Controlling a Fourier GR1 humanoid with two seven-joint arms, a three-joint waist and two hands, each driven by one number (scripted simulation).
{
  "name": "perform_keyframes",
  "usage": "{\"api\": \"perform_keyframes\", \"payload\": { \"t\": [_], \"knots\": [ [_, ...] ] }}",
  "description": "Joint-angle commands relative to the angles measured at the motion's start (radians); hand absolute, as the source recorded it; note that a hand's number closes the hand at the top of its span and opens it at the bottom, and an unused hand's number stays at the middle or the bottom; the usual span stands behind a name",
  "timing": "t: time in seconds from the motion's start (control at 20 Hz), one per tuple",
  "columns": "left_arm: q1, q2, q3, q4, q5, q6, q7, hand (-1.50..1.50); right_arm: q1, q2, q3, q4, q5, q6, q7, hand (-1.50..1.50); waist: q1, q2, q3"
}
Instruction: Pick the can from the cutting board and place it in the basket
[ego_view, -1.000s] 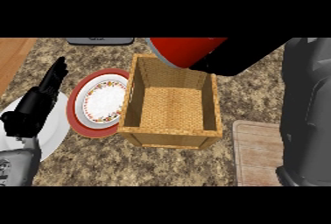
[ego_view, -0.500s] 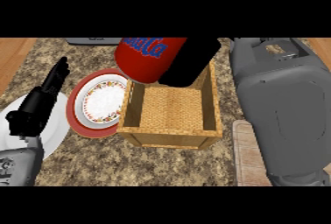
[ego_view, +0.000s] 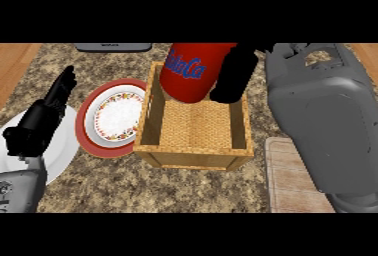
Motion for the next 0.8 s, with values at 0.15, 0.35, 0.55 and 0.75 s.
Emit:
{"api": "perform_keyframes", "payload": {
  "t": [0.15, 0.35, 0.55, 0.75],
  "knots": [
    [0.033, -0.032, -0.030, -0.023, -0.034, 0.020, -0.016, 0.00, -0.015, 0.033, -0.077, 0.048, -0.101, 0.102, 0.073, -1.50, 0.000, 0.000, 0.000],
    [0.024, -0.048, -0.037, -0.048, -0.036, 0.026, 0.017, 0.00, 0.015, 0.084, -0.075, 0.038, -0.081, 0.017, 0.050, -1.50, 0.003, 0.001, 0.000],
    [0.030, -0.025, -0.022, -0.077, 0.005, -0.019, 0.029, 0.00, 0.016, 0.148, -0.171, 0.021, -0.060, -0.187, 0.025, -1.50, 0.014, 0.001, 0.001],
    [-0.024, 0.000, 0.010, -0.023, 0.008, -0.018, 0.028, 0.00, -0.011, 0.154, -0.286, -0.030, -0.054, -0.346, 0.071, -1.50, 0.000, 0.000, 0.001]
  ]
}}
